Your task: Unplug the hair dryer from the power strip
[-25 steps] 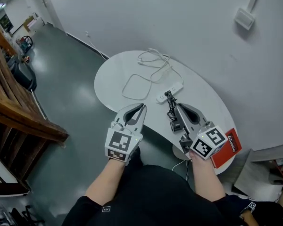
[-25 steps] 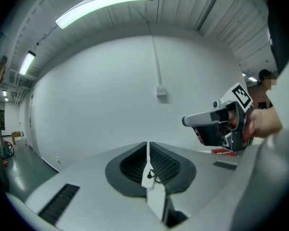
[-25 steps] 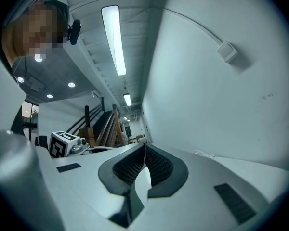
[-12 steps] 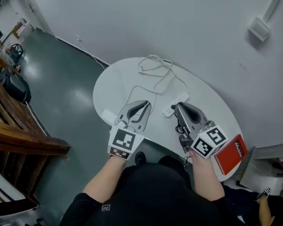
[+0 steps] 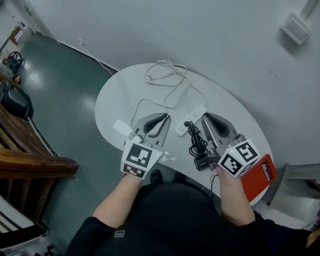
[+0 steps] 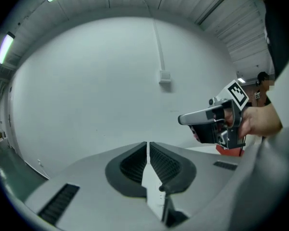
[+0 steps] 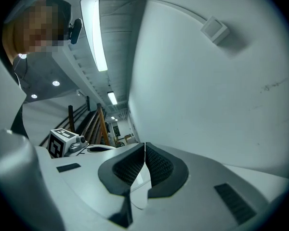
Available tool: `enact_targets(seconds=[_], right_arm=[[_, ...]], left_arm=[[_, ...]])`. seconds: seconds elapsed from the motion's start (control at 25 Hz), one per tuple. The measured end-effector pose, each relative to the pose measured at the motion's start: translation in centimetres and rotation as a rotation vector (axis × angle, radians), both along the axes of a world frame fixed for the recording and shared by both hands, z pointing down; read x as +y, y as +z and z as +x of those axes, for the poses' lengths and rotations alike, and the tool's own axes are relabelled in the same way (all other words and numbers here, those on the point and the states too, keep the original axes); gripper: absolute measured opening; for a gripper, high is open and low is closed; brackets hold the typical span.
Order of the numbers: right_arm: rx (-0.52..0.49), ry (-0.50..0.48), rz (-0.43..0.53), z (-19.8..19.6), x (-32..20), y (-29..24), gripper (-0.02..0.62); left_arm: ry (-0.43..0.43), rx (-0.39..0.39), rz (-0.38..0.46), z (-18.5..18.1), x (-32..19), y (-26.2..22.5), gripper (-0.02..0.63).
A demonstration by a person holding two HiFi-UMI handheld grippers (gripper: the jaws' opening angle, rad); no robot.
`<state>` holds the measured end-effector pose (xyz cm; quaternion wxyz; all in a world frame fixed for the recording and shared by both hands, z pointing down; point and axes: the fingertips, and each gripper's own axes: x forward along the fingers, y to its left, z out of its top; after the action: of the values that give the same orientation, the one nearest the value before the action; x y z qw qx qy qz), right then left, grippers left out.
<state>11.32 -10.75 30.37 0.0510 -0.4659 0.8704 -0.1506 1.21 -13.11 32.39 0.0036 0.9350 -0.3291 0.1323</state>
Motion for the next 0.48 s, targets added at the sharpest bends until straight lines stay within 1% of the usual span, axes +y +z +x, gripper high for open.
enact_targets(seconds=[0.32,0.48], right_arm=[[-0.003,-0.007,-0.047,5.1,0.7,2.7,0.035],[-0.011,-0.027,-0.098,6.4,1.5,4.7,0.035]], left_arm=[[-0.025,-0.015,-0.026,4.6,-0.6,2.3,0.028],[-0.035,-0.034,-0.055,6.0,-0.3,4.0,0.028]])
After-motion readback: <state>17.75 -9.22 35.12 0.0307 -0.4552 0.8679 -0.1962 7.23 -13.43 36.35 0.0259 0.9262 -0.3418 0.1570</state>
